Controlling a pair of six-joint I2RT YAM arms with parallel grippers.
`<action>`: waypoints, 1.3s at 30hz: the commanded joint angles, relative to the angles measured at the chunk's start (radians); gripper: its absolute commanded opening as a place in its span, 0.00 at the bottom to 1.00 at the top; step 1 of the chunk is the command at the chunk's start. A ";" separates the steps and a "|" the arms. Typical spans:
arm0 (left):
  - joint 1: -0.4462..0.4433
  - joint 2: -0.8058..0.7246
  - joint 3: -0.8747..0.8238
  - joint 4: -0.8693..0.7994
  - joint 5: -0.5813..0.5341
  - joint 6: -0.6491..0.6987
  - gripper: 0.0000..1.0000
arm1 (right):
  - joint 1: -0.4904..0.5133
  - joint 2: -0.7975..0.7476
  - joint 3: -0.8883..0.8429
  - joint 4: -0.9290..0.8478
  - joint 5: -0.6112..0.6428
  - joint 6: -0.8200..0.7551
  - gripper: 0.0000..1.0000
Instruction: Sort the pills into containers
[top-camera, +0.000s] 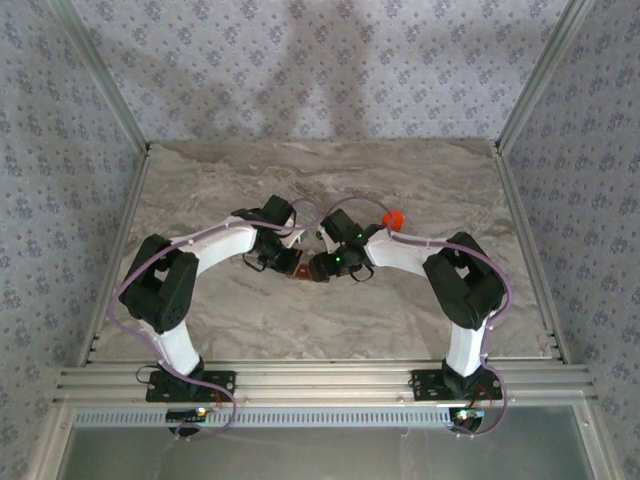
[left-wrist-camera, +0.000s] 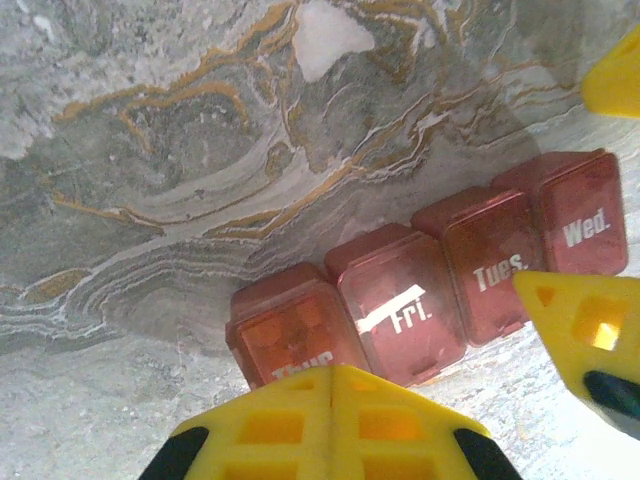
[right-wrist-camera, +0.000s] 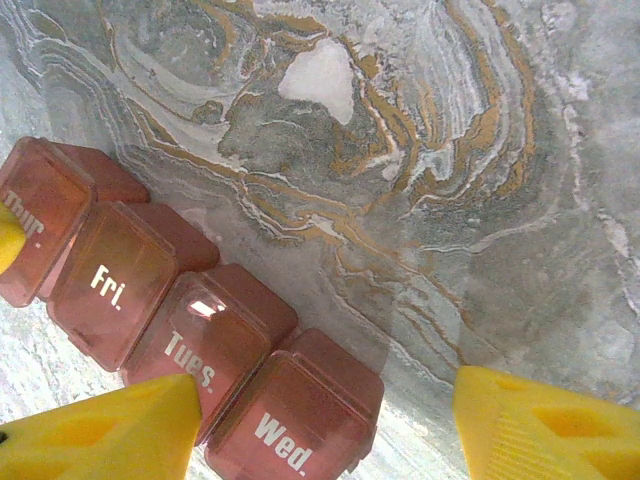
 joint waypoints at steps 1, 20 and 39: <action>-0.009 -0.023 -0.018 -0.038 -0.017 -0.008 0.00 | -0.007 0.038 -0.009 -0.019 0.026 0.018 0.69; -0.012 0.032 -0.040 -0.016 -0.048 -0.009 0.00 | -0.014 0.056 -0.015 -0.011 0.012 0.024 0.68; -0.011 -0.116 0.002 0.109 -0.120 -0.033 0.17 | -0.058 0.020 0.057 -0.050 -0.063 0.017 0.69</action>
